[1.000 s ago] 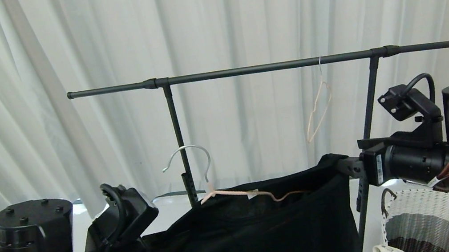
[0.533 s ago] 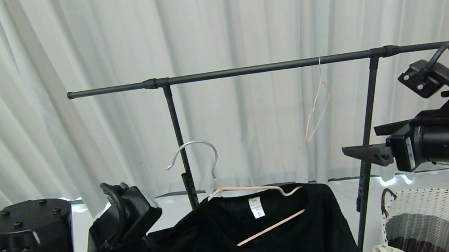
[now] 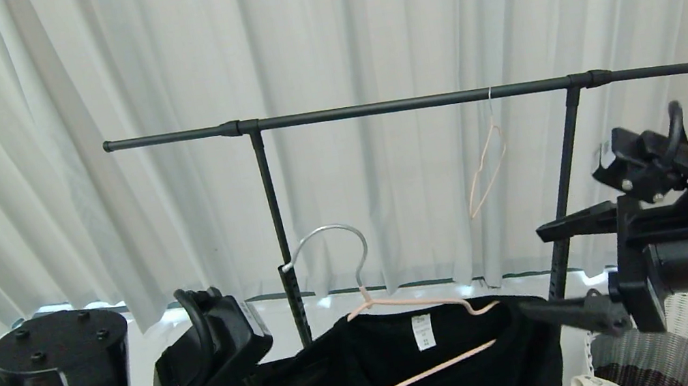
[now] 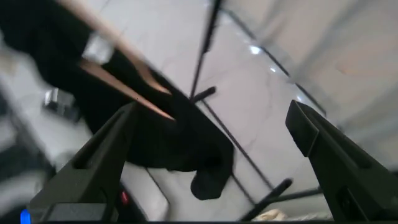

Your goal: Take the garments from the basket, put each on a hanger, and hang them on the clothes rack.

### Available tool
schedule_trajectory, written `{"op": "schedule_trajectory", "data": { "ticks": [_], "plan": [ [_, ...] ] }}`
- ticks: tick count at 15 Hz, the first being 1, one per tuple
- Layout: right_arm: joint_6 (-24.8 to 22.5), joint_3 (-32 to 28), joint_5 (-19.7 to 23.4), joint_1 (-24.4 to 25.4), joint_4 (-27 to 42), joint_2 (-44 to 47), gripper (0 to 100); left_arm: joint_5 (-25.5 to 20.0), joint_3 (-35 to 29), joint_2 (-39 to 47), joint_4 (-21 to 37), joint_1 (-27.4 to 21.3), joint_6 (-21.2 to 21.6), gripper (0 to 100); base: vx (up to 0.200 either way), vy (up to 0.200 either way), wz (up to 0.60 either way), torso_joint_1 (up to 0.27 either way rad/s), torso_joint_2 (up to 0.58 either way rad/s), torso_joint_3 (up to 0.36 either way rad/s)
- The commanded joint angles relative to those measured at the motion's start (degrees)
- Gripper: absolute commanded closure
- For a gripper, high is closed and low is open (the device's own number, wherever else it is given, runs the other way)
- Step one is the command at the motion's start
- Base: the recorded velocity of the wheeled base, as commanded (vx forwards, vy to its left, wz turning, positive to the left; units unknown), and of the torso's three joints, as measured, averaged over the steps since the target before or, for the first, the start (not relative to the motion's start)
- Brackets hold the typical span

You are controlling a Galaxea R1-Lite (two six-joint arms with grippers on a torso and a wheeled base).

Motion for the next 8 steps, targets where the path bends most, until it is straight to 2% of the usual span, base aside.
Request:
{"op": "schedule_trajectory", "data": {
  "ticks": [1,2,4,8],
  "plan": [
    [-5.6,-1.0,2.4,6.0,4.1,1.2,0,0.0,0.1,0.2,0.0,-3.3,0.2,100,0.0,0.0,0.0,0.0,0.0,0.0],
    [-7.6,-1.9,3.2,8.0,6.2,2.0,0,0.0,0.1,0.3,0.0,-4.1,0.2,100,0.0,0.0,0.0,0.0,0.0,0.0],
    [-8.0,-2.8,3.6,10.3,7.3,3.7,0,0.0,0.1,0.4,0.0,-4.8,0.3,100,0.0,0.0,0.0,0.0,0.0,0.0],
    [-7.9,-4.3,3.3,11.0,7.7,8.8,0,0.1,0.2,0.3,0.0,-7.8,0.5,100,0.0,0.0,0.0,0.0,0.0,0.0]
  ]
}}
